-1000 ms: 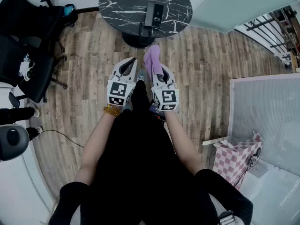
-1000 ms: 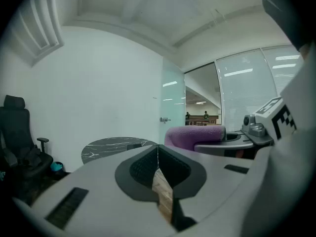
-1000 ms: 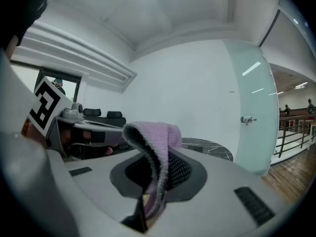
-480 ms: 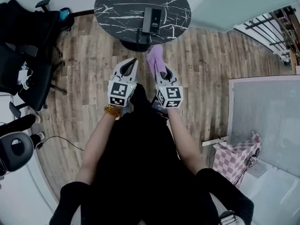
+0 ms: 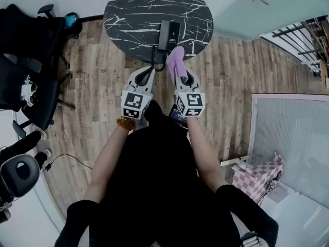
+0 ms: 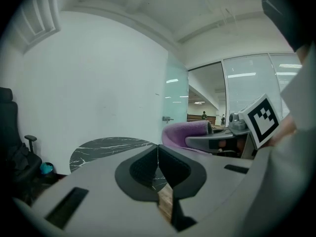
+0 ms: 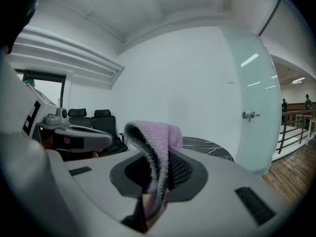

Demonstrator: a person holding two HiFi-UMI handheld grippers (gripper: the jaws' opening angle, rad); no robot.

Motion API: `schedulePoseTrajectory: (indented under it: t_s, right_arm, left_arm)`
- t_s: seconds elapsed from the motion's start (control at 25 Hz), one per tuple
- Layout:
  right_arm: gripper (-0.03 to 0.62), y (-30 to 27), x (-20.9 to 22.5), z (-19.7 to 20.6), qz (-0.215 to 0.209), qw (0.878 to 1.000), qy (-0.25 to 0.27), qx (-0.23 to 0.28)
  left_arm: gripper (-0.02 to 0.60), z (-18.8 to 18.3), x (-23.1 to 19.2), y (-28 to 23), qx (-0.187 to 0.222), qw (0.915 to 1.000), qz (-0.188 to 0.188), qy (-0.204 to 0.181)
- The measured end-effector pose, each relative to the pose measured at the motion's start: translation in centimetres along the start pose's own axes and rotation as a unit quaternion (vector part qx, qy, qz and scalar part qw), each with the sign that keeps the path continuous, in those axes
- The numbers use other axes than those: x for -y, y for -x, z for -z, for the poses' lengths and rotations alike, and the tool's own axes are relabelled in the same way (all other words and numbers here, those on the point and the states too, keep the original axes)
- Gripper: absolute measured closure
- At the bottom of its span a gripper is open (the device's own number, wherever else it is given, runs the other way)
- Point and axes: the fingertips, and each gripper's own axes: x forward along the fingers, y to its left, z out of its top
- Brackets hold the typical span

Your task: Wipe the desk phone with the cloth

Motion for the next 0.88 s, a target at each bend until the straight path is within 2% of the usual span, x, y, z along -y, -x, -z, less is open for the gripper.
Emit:
schedulePoseTrajectory:
  t_s: [0.2,0.44,0.76,0.88]
  right_arm:
    - [0.536,-3.2,2.3,-0.7,0.001,1.0,0.008,-0.011]
    - [0.536,-7.4,4.7,-1.6,-0.012,0.999,0.046,-0.014]
    - [0.536,-14.3,8.8,-0.9,-0.011,0.995,0.094,-0.031]
    - [0.536,-16.6,9.8,-1.0,-0.013,0.994,0.107,-0.031]
  left_arm:
    - [0.568,-0.9,-2.4,-2.9,-0.006,1.0,-0.005,0.002]
    - [0.567,-1.7,-4.7,-6.2,-0.012,0.9999,-0.005,-0.004]
    - [0.568,-1.5,-4.9,-10.0,-0.041,0.9982,0.029,-0.031]
    - [0.568,-1.6,-5.8,-11.7,-0.042,0.9981,0.028,-0.037]
